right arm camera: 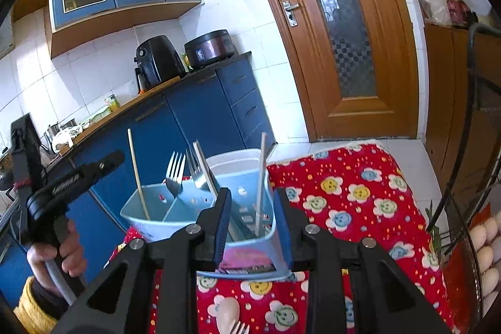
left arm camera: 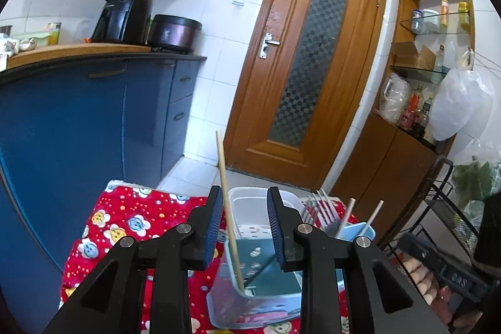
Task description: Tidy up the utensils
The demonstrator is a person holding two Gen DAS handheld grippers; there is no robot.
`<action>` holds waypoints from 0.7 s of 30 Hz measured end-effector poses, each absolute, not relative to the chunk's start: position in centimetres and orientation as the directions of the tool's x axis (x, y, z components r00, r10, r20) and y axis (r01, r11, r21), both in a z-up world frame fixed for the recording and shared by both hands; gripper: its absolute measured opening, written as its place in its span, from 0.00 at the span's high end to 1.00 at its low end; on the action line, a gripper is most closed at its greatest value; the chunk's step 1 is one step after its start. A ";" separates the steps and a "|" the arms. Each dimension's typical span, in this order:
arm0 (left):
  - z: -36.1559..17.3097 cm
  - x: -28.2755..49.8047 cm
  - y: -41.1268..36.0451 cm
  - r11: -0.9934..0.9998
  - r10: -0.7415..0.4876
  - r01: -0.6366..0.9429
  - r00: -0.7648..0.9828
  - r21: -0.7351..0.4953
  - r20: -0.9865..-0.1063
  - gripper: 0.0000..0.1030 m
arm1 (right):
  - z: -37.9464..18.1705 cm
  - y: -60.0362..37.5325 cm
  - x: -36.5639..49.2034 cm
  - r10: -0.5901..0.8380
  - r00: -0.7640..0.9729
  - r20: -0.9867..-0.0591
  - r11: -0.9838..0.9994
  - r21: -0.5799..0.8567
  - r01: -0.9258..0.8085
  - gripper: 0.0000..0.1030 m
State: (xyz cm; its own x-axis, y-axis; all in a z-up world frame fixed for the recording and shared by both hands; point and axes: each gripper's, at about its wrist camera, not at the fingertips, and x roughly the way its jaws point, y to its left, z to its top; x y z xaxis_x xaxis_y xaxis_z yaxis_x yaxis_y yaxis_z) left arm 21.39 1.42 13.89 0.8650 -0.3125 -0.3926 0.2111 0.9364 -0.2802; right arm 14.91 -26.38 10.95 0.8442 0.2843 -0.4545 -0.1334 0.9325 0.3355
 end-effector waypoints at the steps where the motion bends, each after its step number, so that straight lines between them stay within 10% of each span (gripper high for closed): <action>1: 13.8 21.8 1.4 0.937 -0.310 0.207 0.862 -0.280 -0.400 0.71 | 10.6 -26.5 14.7 0.285 0.842 -0.458 0.932 0.339 -0.131 0.70; 11: 12.6 25.8 1.2 0.940 -0.291 0.164 0.845 -0.300 -0.450 0.72 | 8.7 -26.9 13.7 0.298 0.826 -0.479 0.922 0.368 -0.119 0.70; 14: 12.7 25.9 0.9 0.939 -0.301 0.182 0.845 -0.292 -0.441 0.96 | 8.5 -27.0 13.6 0.298 0.824 -0.481 0.920 0.374 -0.115 0.70; 21: 14.1 24.3 0.5 0.951 -0.262 0.180 0.901 -0.252 -0.346 0.96 | 8.1 -26.9 13.4 0.303 0.820 -0.485 0.917 0.383 -0.112 0.70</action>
